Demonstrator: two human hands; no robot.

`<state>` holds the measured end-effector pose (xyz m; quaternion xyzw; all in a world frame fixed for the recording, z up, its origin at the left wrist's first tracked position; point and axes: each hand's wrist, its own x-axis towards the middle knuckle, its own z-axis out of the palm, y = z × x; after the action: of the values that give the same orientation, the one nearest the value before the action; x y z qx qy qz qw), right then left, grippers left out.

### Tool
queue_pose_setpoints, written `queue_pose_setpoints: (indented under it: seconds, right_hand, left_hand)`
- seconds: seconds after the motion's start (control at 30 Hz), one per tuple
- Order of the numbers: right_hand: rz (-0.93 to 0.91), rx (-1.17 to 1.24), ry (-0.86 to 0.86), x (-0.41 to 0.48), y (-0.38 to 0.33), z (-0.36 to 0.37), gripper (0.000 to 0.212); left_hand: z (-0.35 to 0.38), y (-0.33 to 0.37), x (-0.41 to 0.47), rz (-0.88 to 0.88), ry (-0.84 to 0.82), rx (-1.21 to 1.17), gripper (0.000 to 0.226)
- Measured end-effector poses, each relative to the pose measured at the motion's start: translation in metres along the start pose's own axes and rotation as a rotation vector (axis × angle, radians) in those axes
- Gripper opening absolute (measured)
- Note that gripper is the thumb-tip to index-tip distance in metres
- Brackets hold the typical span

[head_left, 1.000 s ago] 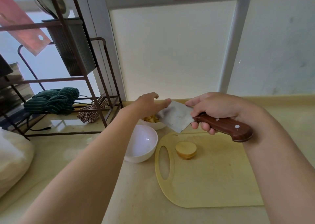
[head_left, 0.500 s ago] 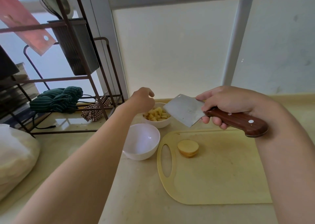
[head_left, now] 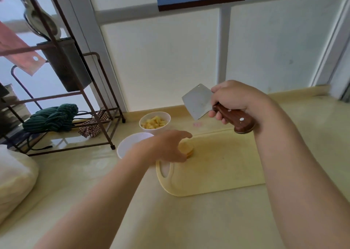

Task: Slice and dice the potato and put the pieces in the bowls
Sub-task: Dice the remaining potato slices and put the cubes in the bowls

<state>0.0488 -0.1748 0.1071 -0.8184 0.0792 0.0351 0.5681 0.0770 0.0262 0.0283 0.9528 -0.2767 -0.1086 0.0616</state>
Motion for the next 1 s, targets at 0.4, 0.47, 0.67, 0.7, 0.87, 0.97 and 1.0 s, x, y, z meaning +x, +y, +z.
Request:
queue_pose_setpoints:
  seconds: [0.4, 0.47, 0.67, 0.7, 0.87, 0.97, 1.0]
  right_hand:
    - [-0.05, 0.15, 0.086, -0.028, 0.111, -0.041, 0.055]
    - [-0.042, 0.199, 0.093, -0.023, 0.122, -0.043, 0.054]
    - [0.023, 0.123, 0.005, -0.02, 0.134, -0.042, 0.06]
    - [0.03, 0.104, -0.008, -0.021, 0.135, -0.041, 0.061]
    - [0.069, 0.076, -0.053, -0.021, 0.139, -0.039, 0.063]
    - [0.071, 0.072, -0.054, -0.02, 0.14, -0.04, 0.064]
    - [0.066, 0.075, -0.052, -0.02, 0.139, -0.043, 0.064]
  left_hand:
    - [0.002, 0.02, 0.011, 0.078, 0.015, 0.184, 0.046]
    - [0.005, 0.017, 0.015, 0.066, 0.025, 0.192, 0.046]
    - [0.009, 0.012, 0.022, 0.067, 0.064, 0.19, 0.041]
    - [0.009, 0.012, 0.023, 0.066, 0.066, 0.187, 0.04]
    - [0.004, 0.012, 0.02, 0.059, 0.075, 0.117, 0.041]
    - [-0.005, 0.016, 0.013, 0.043, 0.141, -0.027, 0.04]
    - [-0.006, 0.019, 0.011, 0.048, 0.191, -0.138, 0.04]
